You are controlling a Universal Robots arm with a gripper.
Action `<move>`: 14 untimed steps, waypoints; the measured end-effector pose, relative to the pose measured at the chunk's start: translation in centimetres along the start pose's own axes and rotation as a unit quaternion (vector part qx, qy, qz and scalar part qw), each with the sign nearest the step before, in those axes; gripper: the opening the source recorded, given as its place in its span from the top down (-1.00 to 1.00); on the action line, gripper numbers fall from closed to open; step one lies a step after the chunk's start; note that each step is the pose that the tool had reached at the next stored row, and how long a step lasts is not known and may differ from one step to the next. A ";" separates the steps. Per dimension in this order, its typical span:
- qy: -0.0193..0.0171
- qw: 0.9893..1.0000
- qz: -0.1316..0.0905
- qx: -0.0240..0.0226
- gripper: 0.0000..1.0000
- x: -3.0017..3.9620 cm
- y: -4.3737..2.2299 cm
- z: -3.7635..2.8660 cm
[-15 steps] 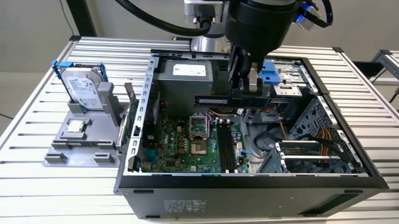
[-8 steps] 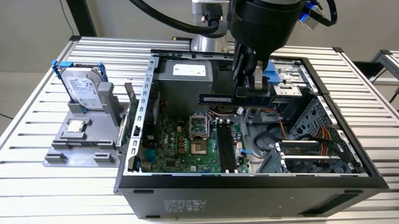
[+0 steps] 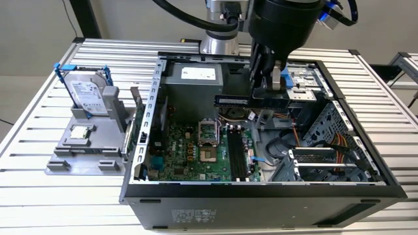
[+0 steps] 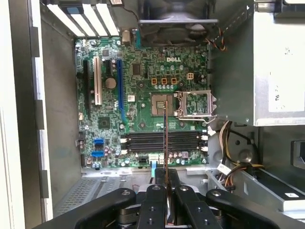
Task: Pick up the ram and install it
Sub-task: 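Pick up the ram and move it above insertion slot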
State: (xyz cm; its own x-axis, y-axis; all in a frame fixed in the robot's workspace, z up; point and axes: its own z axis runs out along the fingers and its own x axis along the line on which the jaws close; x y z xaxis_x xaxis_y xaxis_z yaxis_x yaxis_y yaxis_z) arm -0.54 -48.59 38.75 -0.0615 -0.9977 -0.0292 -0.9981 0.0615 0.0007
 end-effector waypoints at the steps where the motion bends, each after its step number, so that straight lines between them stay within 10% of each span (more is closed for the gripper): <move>1: 0.000 1.000 0.001 0.000 1.00 -0.10 -0.12 0.02; 14: 0.001 1.000 0.019 0.001 1.00 -1.30 -1.78 0.24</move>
State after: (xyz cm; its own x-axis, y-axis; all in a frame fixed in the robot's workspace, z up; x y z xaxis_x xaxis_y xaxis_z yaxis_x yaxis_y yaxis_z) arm 1.31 -47.40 38.54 -0.0993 -0.9947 -0.0271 -0.9951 0.0993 0.0005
